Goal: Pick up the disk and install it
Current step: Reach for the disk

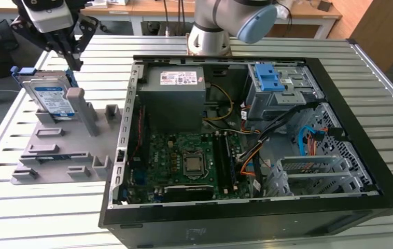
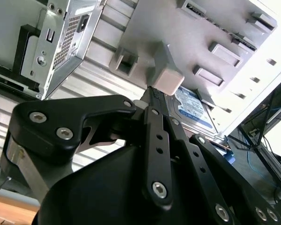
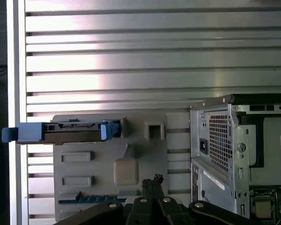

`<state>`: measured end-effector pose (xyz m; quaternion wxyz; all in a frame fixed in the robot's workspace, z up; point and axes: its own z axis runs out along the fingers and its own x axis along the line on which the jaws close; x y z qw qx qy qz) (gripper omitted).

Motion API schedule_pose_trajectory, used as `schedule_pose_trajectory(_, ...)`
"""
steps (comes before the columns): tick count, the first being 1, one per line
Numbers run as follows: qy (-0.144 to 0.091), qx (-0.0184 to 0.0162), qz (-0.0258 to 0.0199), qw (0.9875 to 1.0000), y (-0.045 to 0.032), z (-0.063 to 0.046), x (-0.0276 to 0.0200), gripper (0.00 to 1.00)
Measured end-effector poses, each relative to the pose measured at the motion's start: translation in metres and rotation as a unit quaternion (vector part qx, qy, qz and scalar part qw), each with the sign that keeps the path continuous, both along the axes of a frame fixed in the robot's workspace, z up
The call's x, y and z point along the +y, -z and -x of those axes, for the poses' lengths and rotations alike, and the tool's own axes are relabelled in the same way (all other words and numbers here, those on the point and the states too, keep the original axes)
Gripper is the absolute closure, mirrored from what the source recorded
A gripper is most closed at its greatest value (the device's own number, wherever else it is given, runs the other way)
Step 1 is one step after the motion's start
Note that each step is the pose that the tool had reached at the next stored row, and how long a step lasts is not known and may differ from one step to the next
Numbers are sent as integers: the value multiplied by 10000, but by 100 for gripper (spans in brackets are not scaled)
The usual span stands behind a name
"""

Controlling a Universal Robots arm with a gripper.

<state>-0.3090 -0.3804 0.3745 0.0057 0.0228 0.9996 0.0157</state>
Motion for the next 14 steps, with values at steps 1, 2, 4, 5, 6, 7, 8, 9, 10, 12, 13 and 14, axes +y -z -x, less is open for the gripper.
schedule_pose_trajectory(1, 0, 1, 0, 10000, 2, 19, 6, 89)
schedule_pose_trajectory(2, 1, 1, 0, 10000, 5, 36, 11, 89)
schedule_pose_trajectory(4, 0, 1, 1, 10000, 18, 70, 27, 89)
schedule_pose_trajectory(5, 0, 1, 2, 10000, 23, 86, 34, 89)
schedule_pose_trajectory(6, 0, 1, 3, 10000, 27, 101, 42, 89)
schedule_pose_trajectory(7, 0, 2, 3, 10000, 31, 116, 50, 89)
schedule_pose_trajectory(8, 0, 3, 3, 10000, 35, 133, 59, 89)
schedule_pose_trajectory(9, 0, 3, 3, 10000, 38, 152, 70, 89)
schedule_pose_trajectory(10, 0, 4, 3, 10000, 41, 169, 80, 89)
schedule_pose_trajectory(12, 1, 4, 3, 10000, 49, 210, 102, 89)
schedule_pose_trajectory(13, 0, 4, 3, 10000, 55, 232, 113, 89)
schedule_pose_trajectory(14, 0, 6, 4, 10000, 62, 259, 125, 89)
